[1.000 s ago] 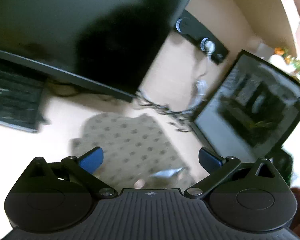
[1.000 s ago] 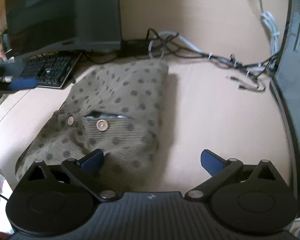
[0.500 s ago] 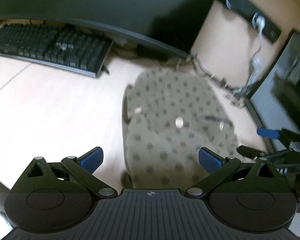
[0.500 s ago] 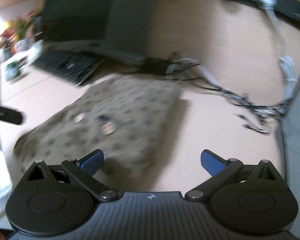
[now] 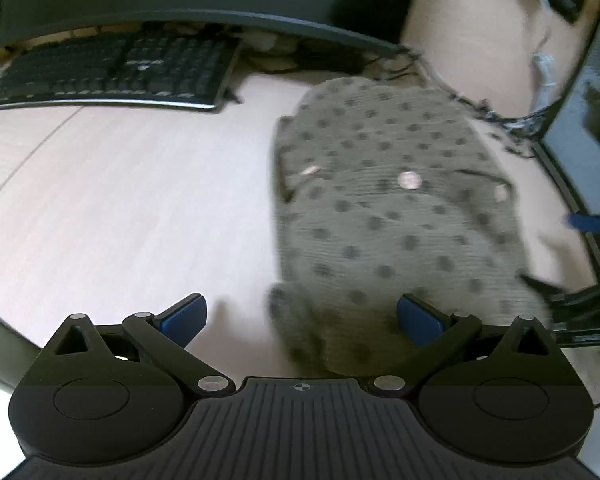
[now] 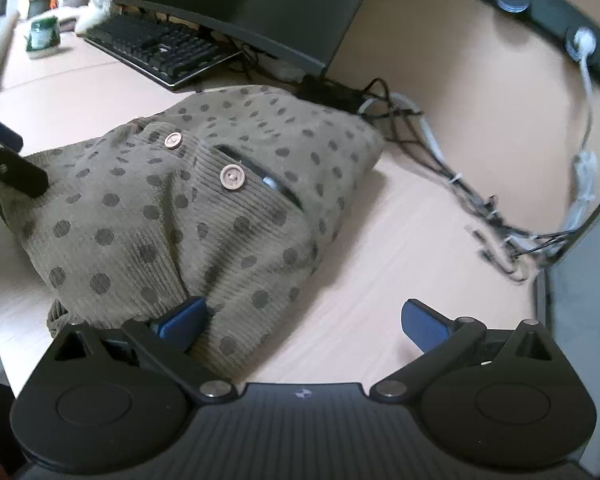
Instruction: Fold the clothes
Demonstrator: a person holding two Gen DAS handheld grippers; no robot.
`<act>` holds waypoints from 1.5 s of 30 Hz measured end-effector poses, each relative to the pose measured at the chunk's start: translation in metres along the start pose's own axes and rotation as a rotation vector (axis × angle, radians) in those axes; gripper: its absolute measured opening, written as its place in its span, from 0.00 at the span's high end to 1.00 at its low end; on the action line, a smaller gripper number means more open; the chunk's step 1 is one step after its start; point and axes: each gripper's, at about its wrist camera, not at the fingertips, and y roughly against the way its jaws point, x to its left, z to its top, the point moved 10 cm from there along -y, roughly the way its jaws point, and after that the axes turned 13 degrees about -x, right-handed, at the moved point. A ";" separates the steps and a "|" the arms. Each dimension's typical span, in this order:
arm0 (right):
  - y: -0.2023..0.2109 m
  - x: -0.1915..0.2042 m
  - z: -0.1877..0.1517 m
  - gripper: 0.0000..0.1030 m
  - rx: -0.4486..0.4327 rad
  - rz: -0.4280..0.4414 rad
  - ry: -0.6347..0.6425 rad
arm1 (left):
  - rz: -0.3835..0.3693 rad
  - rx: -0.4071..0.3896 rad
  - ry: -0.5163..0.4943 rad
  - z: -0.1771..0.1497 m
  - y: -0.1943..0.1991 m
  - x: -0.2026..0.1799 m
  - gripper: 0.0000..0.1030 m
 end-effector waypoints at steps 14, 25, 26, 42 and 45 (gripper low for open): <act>-0.013 0.040 0.015 0.00 -0.049 -0.110 0.068 | -0.102 -0.015 -0.044 0.011 -0.002 0.013 0.00; -0.019 0.021 0.006 0.00 0.058 -0.124 -0.196 | -0.204 -0.012 -0.086 0.017 -0.001 -0.008 0.00; -0.016 0.018 0.009 0.00 0.062 -0.119 -0.208 | -0.206 -0.011 -0.089 0.017 -0.002 -0.009 0.00; -0.020 0.000 0.004 0.00 0.025 -0.199 -0.143 | -0.099 -0.023 -0.155 0.023 -0.013 0.022 0.00; -0.005 -0.002 0.020 0.00 -0.013 -0.150 -0.130 | -0.067 -0.029 -0.065 0.032 -0.010 0.055 0.00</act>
